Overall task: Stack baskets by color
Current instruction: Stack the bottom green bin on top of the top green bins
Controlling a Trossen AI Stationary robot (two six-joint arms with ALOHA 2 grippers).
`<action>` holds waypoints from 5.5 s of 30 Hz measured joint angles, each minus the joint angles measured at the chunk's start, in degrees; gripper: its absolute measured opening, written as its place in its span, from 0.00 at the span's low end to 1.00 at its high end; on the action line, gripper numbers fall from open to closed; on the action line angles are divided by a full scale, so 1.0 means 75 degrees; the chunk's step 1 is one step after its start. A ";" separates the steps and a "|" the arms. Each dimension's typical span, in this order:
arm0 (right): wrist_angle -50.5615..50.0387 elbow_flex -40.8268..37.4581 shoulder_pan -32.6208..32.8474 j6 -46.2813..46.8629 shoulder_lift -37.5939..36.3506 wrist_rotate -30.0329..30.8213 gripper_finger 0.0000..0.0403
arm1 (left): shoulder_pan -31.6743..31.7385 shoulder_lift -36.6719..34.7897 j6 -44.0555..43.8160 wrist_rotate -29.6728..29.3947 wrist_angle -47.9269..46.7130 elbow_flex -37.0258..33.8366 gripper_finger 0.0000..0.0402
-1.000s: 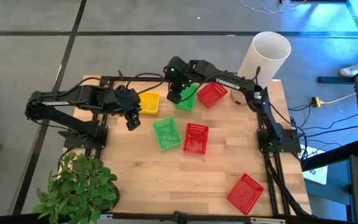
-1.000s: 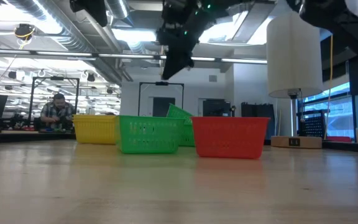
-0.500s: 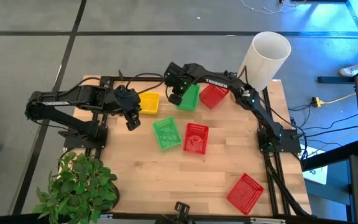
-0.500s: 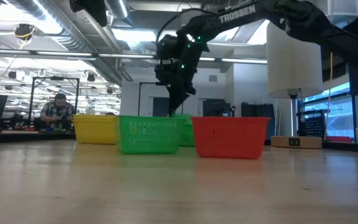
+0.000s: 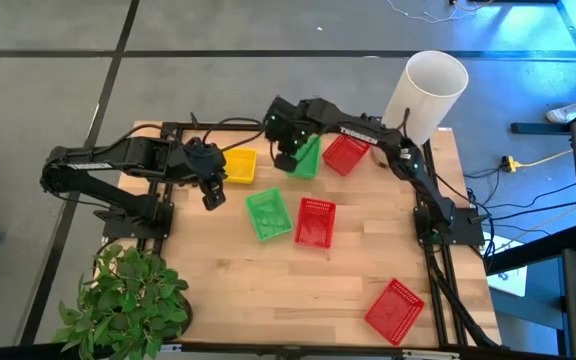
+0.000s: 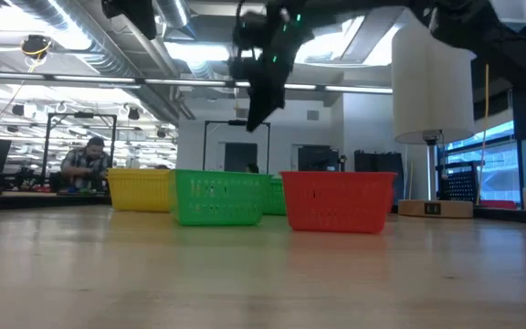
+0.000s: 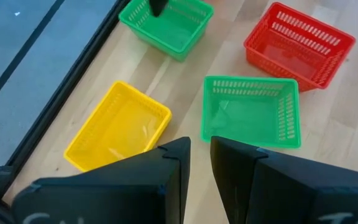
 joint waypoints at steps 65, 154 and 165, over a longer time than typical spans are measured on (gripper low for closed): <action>0.1101 -0.2261 0.2218 -0.1981 -0.0412 -0.0568 0.37 | -0.0856 -0.0615 -0.0248 -0.0036 -0.0350 0.0003 0.14; 0.0722 0.0180 0.1172 0.0493 0.1015 -0.1137 0.00 | -0.0853 -0.0609 -0.0247 -0.0074 -0.0402 0.0000 0.14; -0.0740 0.0141 0.1078 0.1077 0.0163 0.0751 0.00 | -0.0850 -0.0609 -0.0189 -0.0083 -0.0705 0.0000 0.14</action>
